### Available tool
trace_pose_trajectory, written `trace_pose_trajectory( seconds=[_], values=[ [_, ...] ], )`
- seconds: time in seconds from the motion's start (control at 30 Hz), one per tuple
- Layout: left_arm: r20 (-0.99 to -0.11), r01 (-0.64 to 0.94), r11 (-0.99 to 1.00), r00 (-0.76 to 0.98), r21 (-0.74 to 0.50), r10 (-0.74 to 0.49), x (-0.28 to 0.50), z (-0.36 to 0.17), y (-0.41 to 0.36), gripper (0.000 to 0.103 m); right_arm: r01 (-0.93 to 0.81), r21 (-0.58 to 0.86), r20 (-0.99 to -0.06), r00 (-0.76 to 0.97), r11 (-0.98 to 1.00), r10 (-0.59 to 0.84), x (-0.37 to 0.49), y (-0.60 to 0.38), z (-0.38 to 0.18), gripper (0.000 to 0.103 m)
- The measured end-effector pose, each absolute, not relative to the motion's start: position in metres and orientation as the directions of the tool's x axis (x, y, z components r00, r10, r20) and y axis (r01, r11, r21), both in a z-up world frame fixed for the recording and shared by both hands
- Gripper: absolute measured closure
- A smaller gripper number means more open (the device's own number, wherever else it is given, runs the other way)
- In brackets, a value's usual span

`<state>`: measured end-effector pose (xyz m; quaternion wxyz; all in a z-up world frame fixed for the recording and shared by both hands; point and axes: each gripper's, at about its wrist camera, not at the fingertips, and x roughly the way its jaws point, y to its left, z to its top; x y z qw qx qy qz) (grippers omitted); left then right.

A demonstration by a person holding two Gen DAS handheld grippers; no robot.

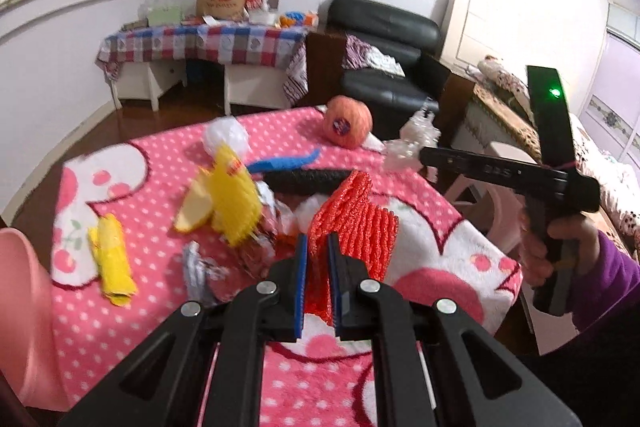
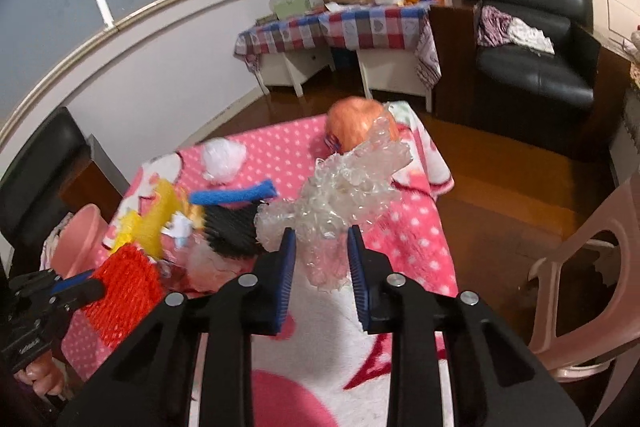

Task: Collect trash
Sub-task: 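Carry the red mesh and bubble wrap with both grippers over the pink bucket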

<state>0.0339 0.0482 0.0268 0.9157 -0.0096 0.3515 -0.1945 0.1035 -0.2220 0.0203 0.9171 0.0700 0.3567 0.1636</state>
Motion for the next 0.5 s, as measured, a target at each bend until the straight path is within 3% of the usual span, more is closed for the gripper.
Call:
trace_pose_trajectory(
  seconds=[0.5],
  values=[
    [-0.535, 0.059, 0.994, 0.839, -0.094, -0.101, 0.006, 0.075, 0.144, 0.094, -0.527, 0.204, -0.542, 0.641, 0.825, 0.543, 0.090, -0.119, 0.066, 0.076]
  ],
)
